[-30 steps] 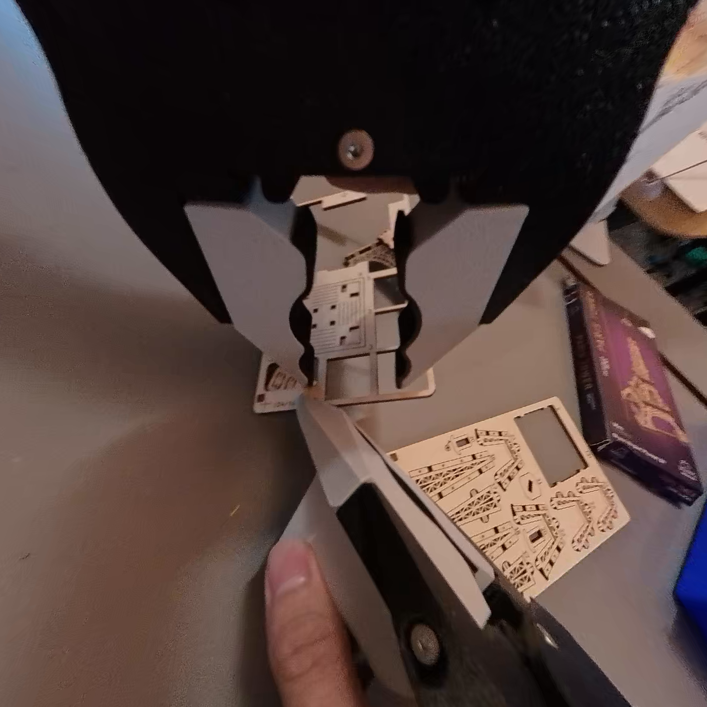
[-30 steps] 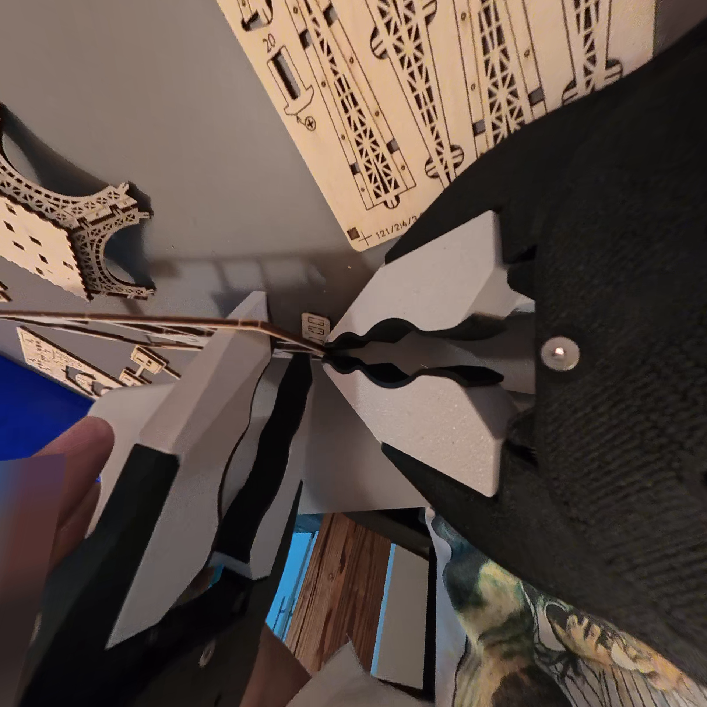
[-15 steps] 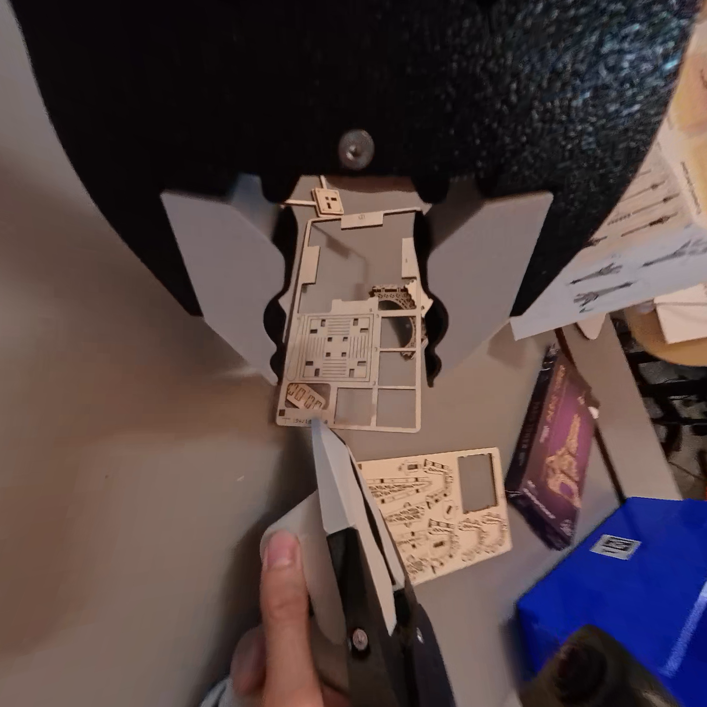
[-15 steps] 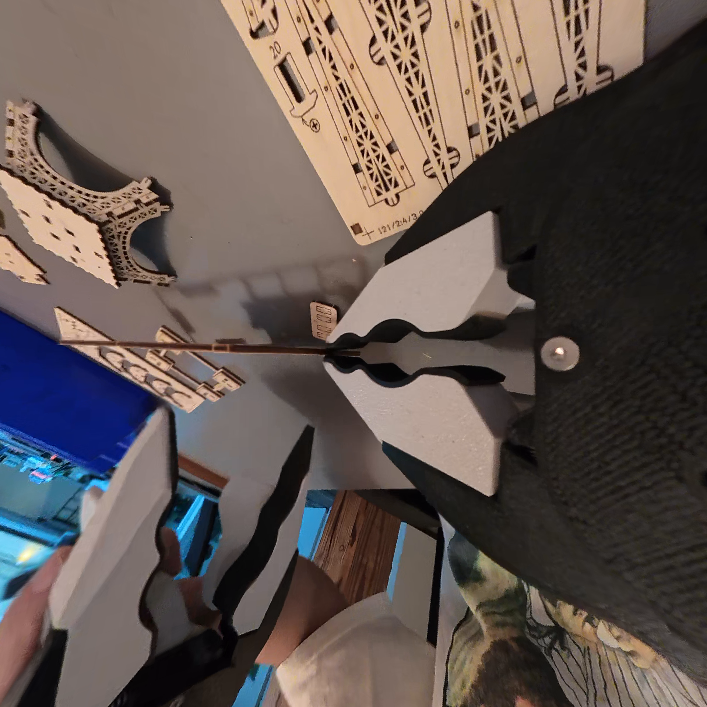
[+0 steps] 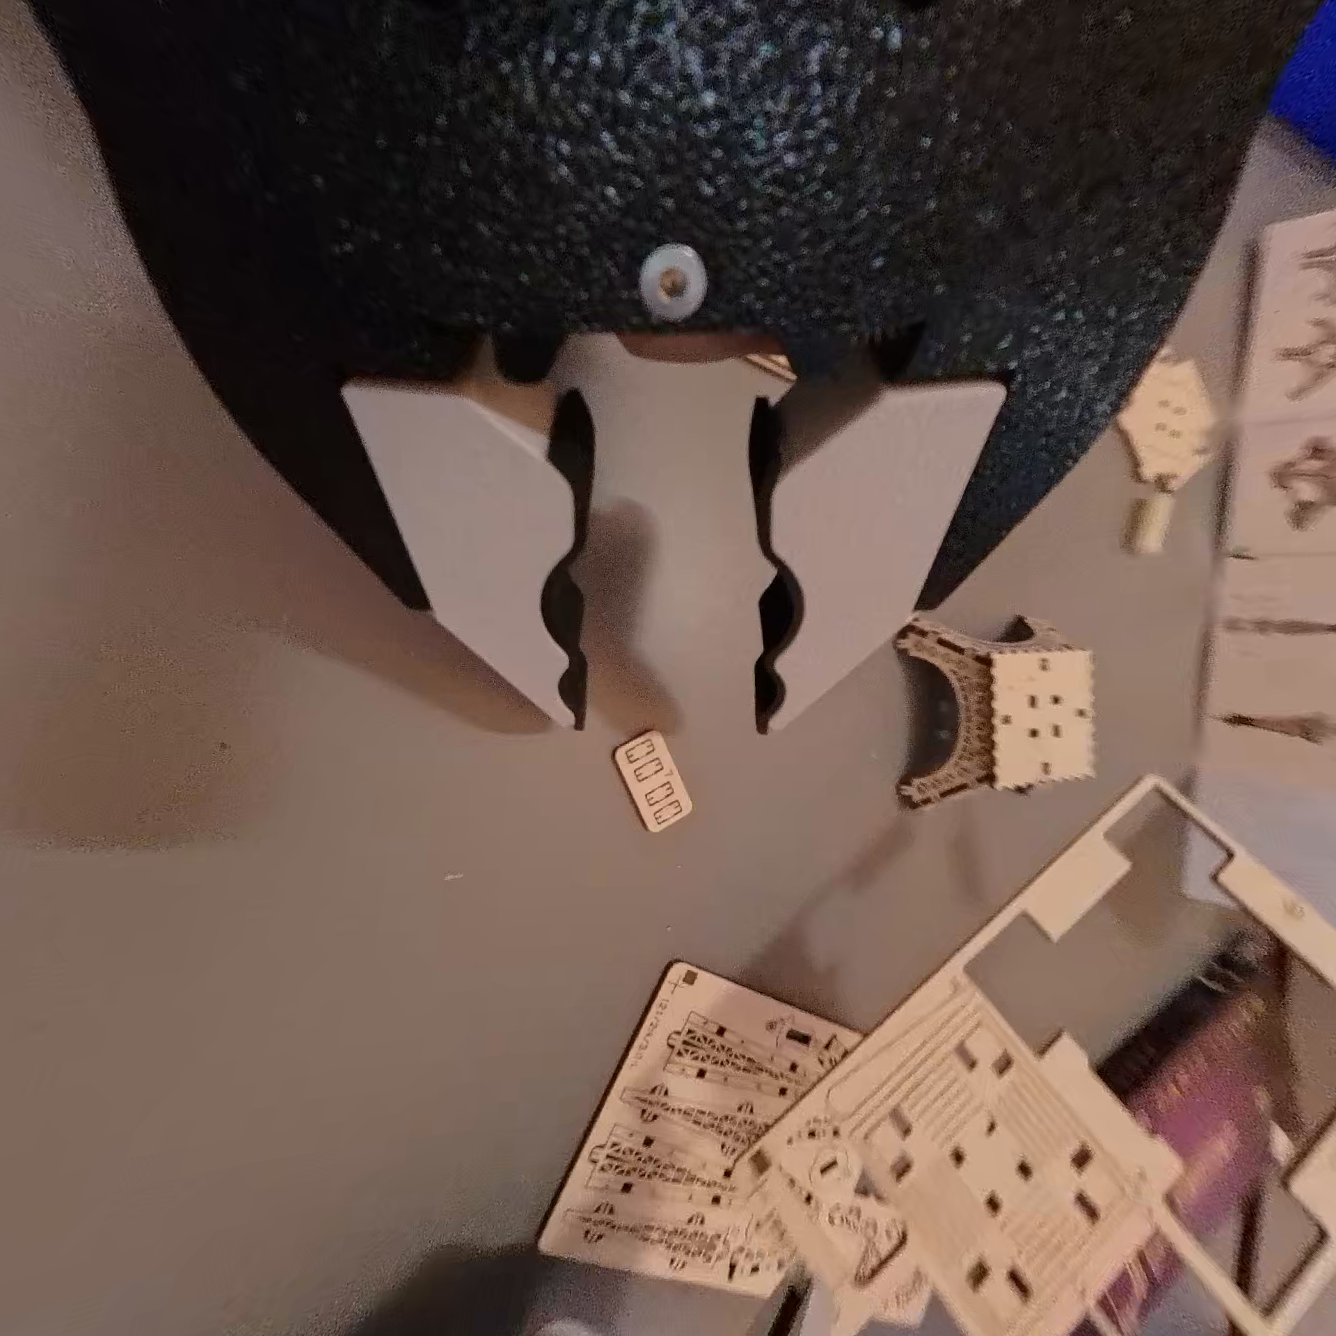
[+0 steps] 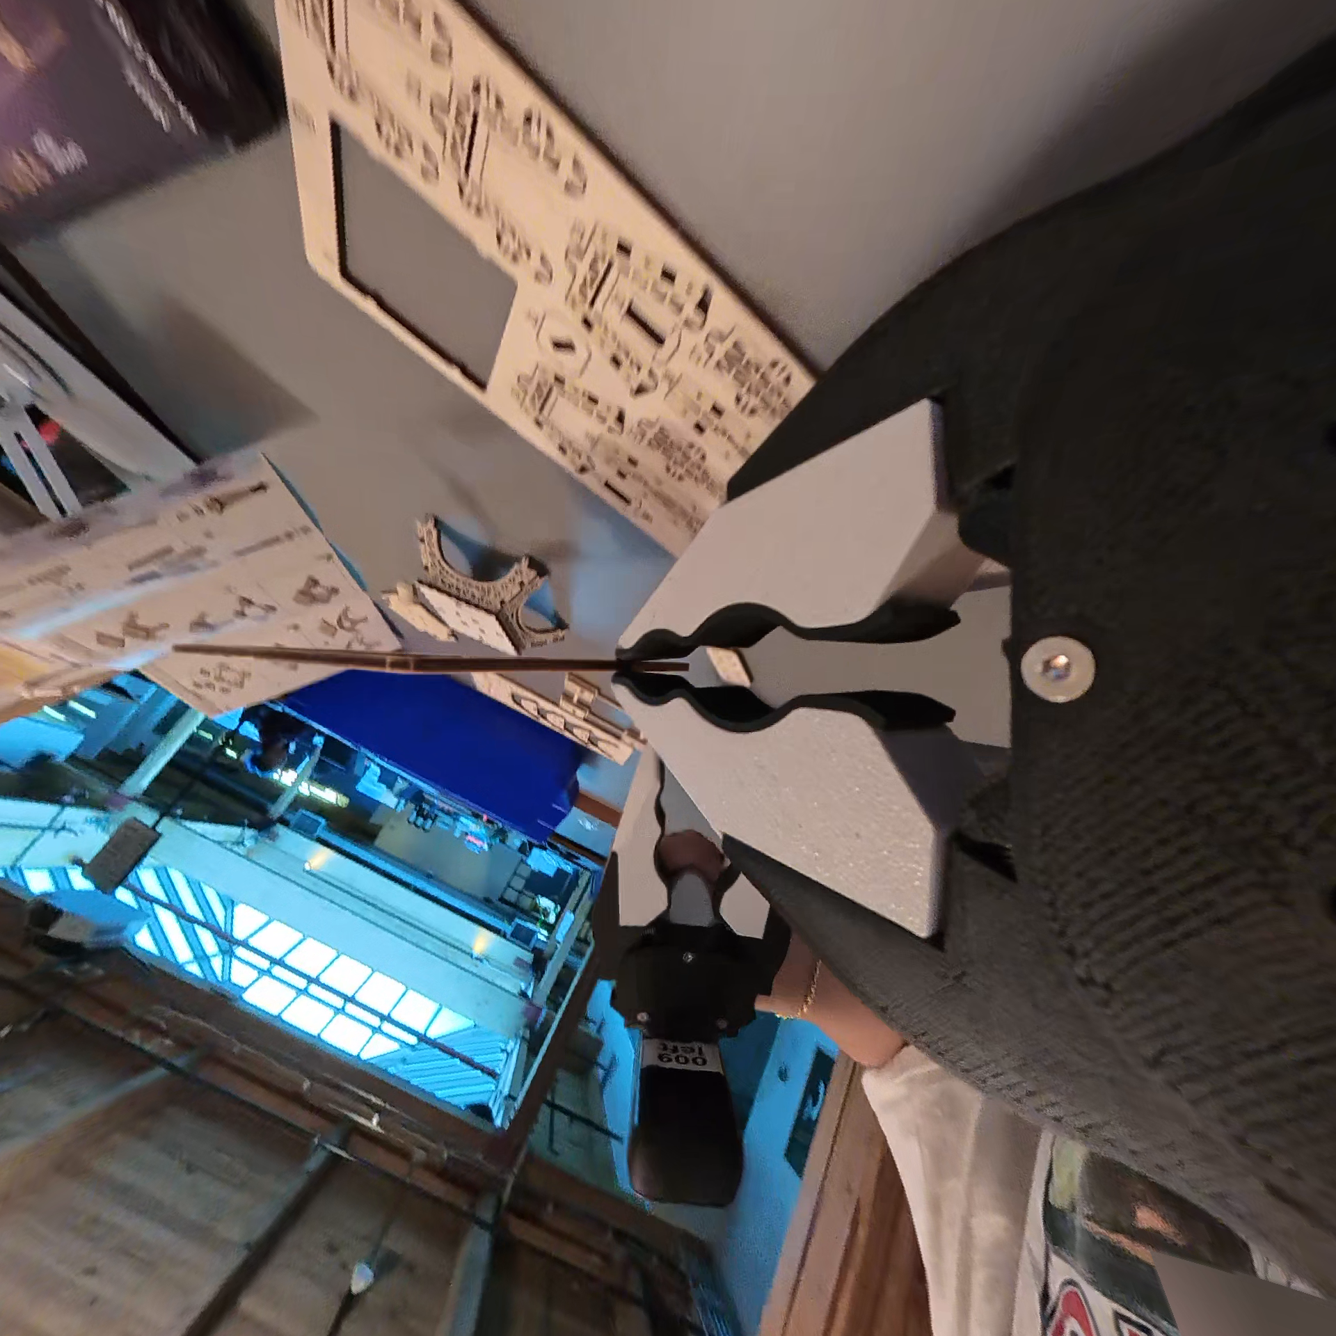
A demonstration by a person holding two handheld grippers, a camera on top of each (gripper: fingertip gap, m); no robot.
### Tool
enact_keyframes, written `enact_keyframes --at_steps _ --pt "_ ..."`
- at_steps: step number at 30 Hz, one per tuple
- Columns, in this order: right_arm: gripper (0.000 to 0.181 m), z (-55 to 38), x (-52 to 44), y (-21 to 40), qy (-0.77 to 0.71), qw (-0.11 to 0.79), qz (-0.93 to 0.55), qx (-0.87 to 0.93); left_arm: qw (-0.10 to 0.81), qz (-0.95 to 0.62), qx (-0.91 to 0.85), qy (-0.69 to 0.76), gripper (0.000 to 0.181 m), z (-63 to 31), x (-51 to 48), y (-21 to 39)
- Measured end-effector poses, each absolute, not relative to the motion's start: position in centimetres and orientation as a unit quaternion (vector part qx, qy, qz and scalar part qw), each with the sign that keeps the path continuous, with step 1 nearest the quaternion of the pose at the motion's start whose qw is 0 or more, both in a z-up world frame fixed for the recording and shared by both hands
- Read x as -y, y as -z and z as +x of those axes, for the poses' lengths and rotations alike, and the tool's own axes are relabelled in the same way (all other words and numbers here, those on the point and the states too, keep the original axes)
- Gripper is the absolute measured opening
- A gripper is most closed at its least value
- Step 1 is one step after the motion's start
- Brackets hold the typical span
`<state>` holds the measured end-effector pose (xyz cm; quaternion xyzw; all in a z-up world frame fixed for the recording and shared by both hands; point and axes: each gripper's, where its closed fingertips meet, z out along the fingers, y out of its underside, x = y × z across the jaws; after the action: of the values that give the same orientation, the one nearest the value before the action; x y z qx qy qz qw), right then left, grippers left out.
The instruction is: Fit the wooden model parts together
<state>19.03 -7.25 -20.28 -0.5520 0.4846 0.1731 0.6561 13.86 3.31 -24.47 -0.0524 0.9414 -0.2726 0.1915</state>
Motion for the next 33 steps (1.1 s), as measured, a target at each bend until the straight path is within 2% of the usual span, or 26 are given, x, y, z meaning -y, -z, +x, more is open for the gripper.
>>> enact_keyframes --at_steps 1,7,9,11,14,16,19,22,25,27,31,33 --pt "0.001 19.2 7.8 20.6 -0.167 0.652 -0.552 -0.492 0.18 -0.073 -0.941 0.275 0.043 14.1 -3.1 24.9" --pt "0.005 19.9 9.3 22.4 -0.111 0.613 -0.577 -0.528 0.088 -0.172 -0.937 0.291 0.033 14.2 -2.0 26.3" --pt "0.01 19.5 9.1 22.4 -0.124 0.605 -0.587 -0.524 0.082 -0.179 -0.935 0.297 0.019 14.3 -2.0 26.3" --pt "0.02 18.9 9.1 22.7 -0.125 0.583 -0.609 -0.523 0.067 -0.176 -0.937 0.294 0.015 13.9 -2.0 26.3" --pt "0.047 18.6 11.1 24.3 -0.044 0.499 -0.676 -0.54 0.053 -0.165 -0.945 0.277 0.013 13.0 -2.1 26.7" --pt "0.053 18.2 12.1 24.5 0.001 0.454 -0.716 -0.531 0.05 -0.154 -0.95 0.268 0.018 12.5 -2.0 26.7" --pt "0.07 17.6 12.0 24.2 0.048 0.409 -0.764 -0.496 0.102 -0.179 -0.936 0.287 0.02 14.1 -1.8 25.3" --pt "0.068 17.6 9.5 21.8 0.102 0.444 -0.799 -0.393 0.08 -0.266 -0.918 0.283 0.035 14.6 -1.7 25.4" --pt "0.072 15.7 6.0 19.9 0.092 0.511 -0.814 -0.26 0.077 -0.293 -0.92 0.25 0.04 13.9 -2.2 27.0" --pt "0.073 14.6 5.1 19.4 0.096 0.536 -0.815 -0.197 0.081 -0.302 -0.913 0.263 0.035 13.8 -2.0 27.0" --pt "0.066 13.3 5.3 19.7 0.084 0.542 -0.822 -0.152 0.094 -0.262 -0.918 0.283 0.013 13.7 -1.7 27.0" --pt "0.056 12.4 5.2 20.2 0.059 0.537 -0.831 -0.135 0.102 -0.207 -0.928 0.294 0.013 13.3 -1.5 26.9"
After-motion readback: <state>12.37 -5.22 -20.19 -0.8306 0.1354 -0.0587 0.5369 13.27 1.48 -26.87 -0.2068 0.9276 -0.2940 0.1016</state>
